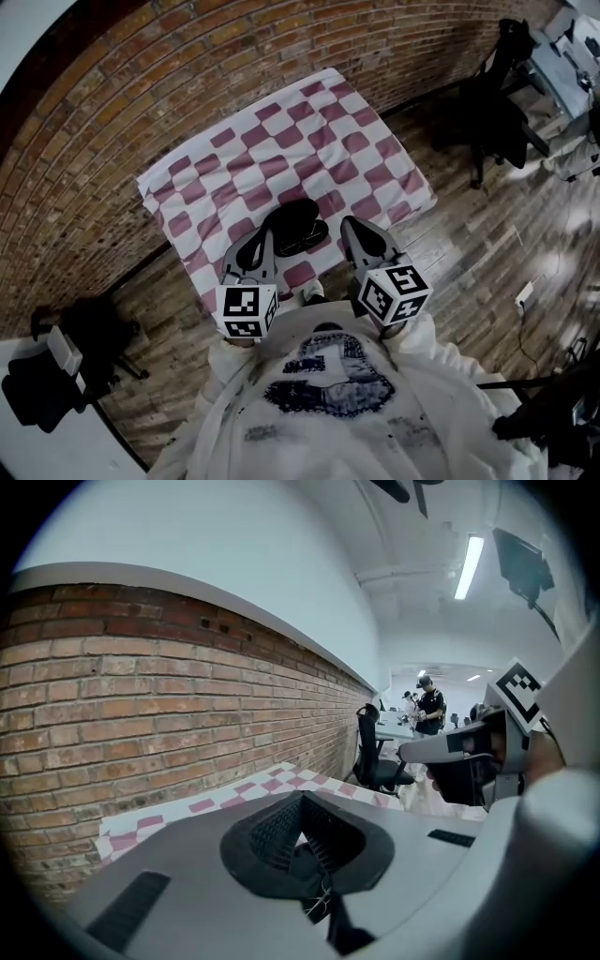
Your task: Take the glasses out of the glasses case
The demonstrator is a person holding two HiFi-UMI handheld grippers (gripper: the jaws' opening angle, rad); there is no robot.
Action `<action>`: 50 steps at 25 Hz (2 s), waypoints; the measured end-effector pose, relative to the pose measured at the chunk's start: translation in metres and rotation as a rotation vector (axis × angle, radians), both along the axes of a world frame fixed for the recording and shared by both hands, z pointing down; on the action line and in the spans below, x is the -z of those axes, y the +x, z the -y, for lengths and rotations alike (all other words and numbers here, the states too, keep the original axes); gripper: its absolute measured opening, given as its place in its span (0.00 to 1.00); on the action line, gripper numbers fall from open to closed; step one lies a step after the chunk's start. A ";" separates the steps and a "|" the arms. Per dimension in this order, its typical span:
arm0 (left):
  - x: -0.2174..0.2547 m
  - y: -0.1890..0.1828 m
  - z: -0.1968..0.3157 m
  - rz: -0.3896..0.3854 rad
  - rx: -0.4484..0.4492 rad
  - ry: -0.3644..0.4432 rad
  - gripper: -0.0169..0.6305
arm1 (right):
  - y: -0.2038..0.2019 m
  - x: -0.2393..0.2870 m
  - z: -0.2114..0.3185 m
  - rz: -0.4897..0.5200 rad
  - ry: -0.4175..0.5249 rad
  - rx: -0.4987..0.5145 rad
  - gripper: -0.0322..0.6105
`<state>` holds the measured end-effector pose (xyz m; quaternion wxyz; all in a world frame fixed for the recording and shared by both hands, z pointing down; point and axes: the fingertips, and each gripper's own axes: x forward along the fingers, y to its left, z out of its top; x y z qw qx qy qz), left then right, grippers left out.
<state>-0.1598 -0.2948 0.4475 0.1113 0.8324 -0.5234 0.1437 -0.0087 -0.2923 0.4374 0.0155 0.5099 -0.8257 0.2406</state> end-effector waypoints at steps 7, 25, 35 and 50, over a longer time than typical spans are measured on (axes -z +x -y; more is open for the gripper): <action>-0.011 0.006 0.005 0.004 -0.058 -0.031 0.04 | 0.001 0.001 0.007 -0.009 -0.001 -0.024 0.07; -0.031 0.014 0.017 0.035 -0.150 -0.074 0.14 | -0.005 -0.009 0.019 -0.012 -0.046 -0.030 0.07; -0.057 0.023 0.019 -0.006 -0.238 -0.136 0.32 | 0.003 -0.015 0.013 -0.023 -0.080 -0.050 0.07; -0.147 0.052 0.019 0.185 -0.635 -0.312 0.48 | 0.022 -0.026 0.010 -0.031 -0.112 -0.098 0.07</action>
